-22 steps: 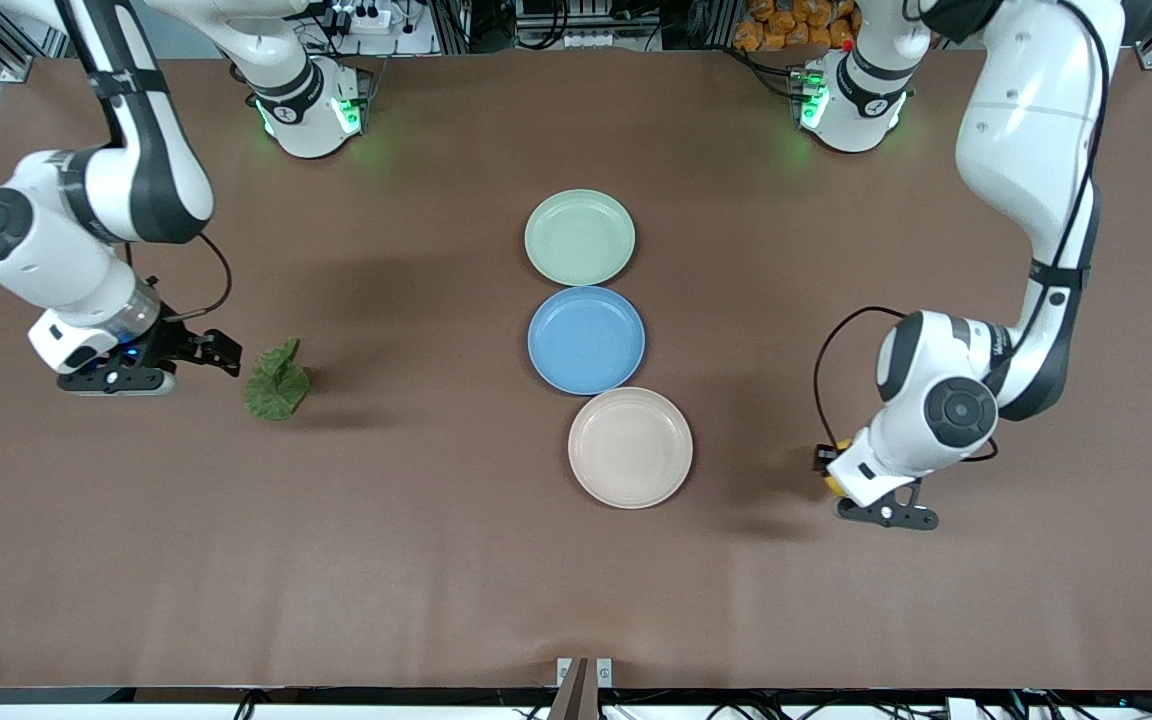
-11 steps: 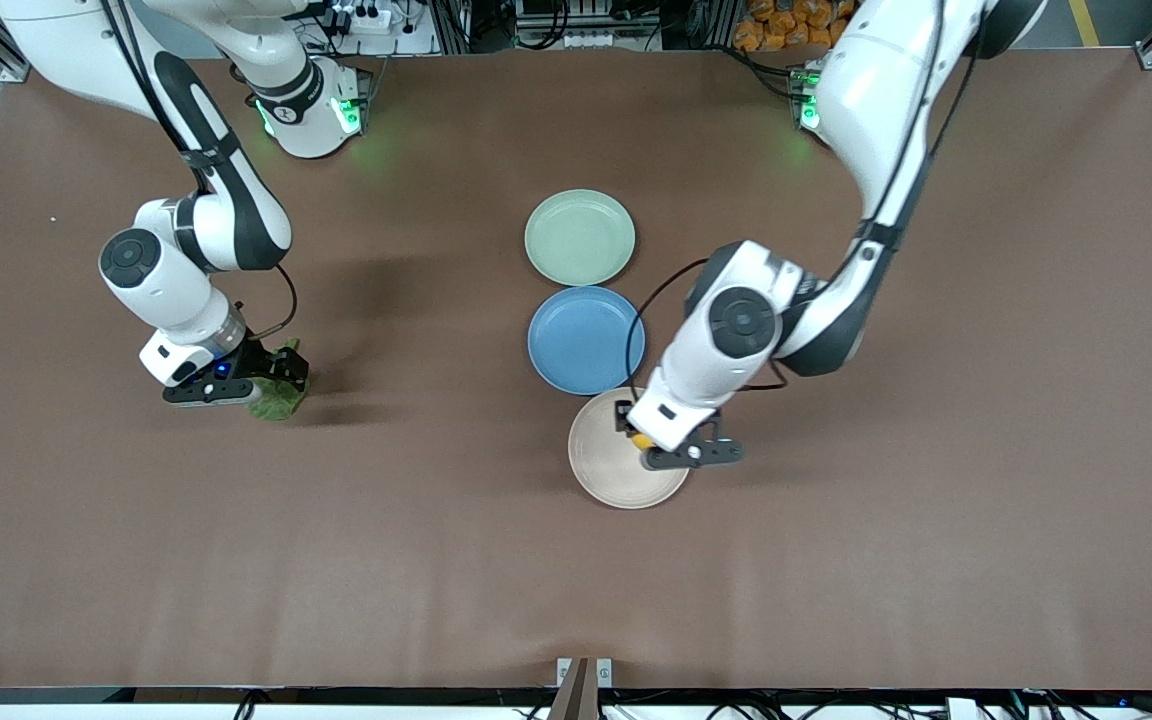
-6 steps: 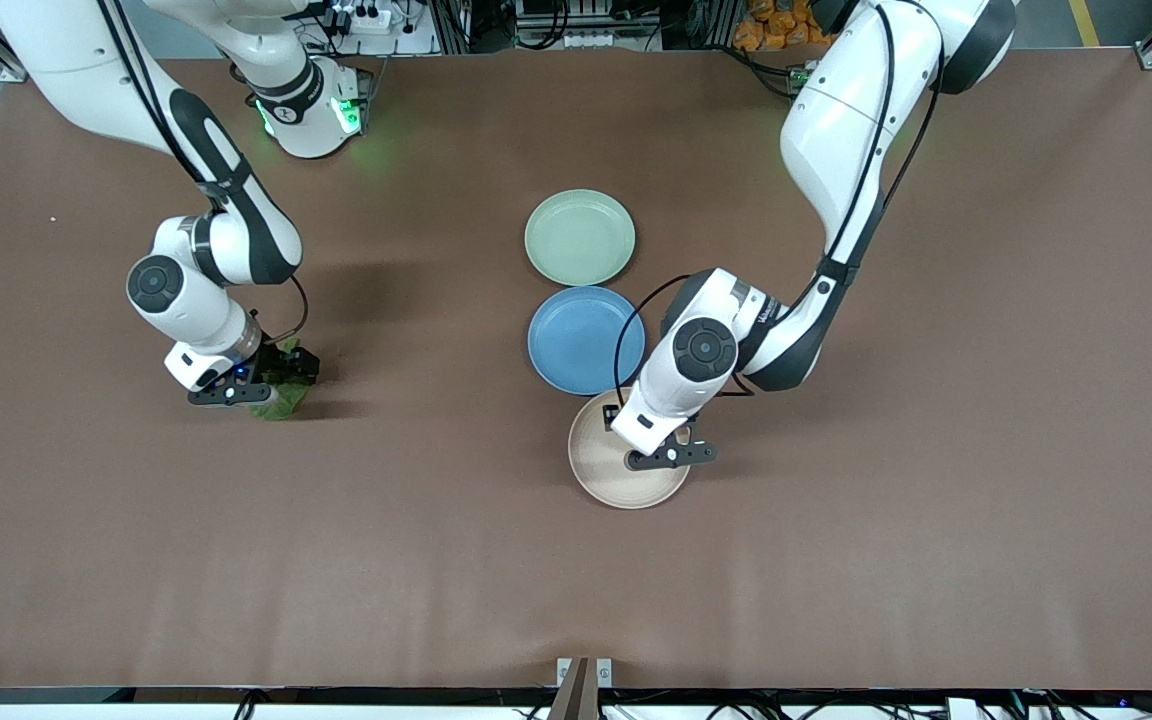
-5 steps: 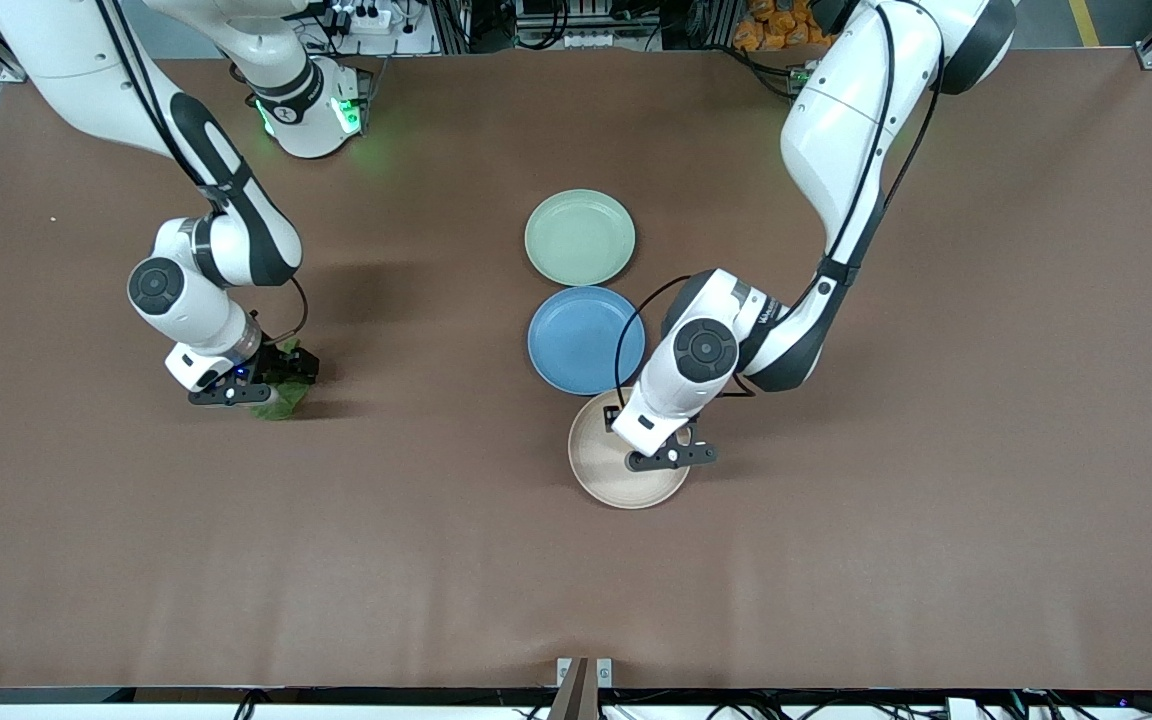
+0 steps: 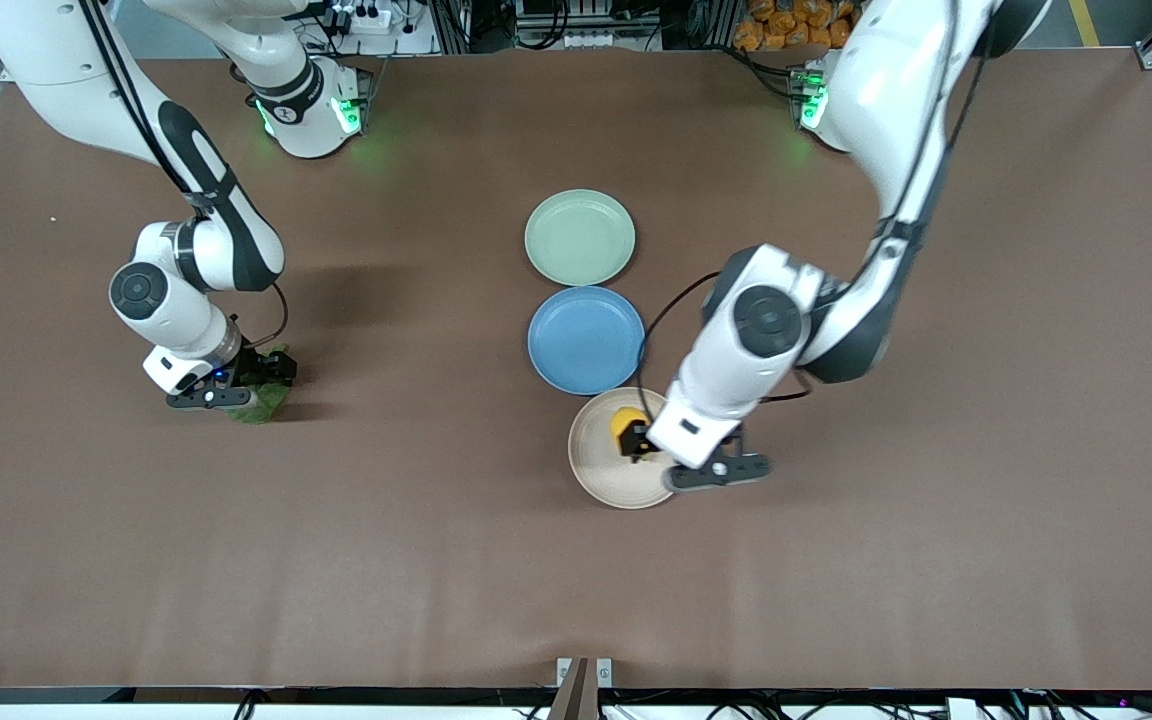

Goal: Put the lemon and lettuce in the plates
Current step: 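Lower the lemon onto the cream plate and open the left gripper, then lift the left gripper away while the right gripper lifts the lettuce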

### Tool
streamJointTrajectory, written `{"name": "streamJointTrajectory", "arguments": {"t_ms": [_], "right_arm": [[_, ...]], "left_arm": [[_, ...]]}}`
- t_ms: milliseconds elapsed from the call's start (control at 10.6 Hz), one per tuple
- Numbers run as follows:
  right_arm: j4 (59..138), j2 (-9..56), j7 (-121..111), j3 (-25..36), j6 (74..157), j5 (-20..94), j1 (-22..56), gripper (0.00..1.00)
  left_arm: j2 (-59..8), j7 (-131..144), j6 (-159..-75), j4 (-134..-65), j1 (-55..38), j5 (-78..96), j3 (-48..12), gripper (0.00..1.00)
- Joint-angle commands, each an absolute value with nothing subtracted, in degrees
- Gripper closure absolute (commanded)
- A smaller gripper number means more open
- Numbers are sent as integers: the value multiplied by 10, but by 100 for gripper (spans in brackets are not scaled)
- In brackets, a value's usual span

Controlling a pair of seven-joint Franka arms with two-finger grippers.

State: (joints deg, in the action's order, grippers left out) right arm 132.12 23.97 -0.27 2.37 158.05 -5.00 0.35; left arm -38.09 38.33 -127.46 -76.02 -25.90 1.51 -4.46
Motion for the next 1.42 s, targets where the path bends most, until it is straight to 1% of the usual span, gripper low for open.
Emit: {"name": "streamJointTrajectory", "arguments": {"t_ms": [0,189,379,663,947,1325], "right_arm": [[1311,246,0,23,1578,-59,1,49],[1310,247,1,23,1578,-59,0,77],[1305,247,2,22,1572,-59,1,100],[1289,245,0,21,1549,-57,1,100],[1238,236,9,19,1436,-54,4,100],[1199,222,22,-3,1368,-53,7,100]], "left_arm": [[-304,362,-1206,-778,-232,0,-47,0],[-251,319,-1113,-779,-218,-5,-44,0],[-200,275,-1037,-779,-180,-4,-45,0],[-154,269,-975,-780,-149,-5,-43,0],[-118,265,-936,-780,-116,-6,-42,0],[-89,263,-912,-779,-112,-54,-47,0]]}}
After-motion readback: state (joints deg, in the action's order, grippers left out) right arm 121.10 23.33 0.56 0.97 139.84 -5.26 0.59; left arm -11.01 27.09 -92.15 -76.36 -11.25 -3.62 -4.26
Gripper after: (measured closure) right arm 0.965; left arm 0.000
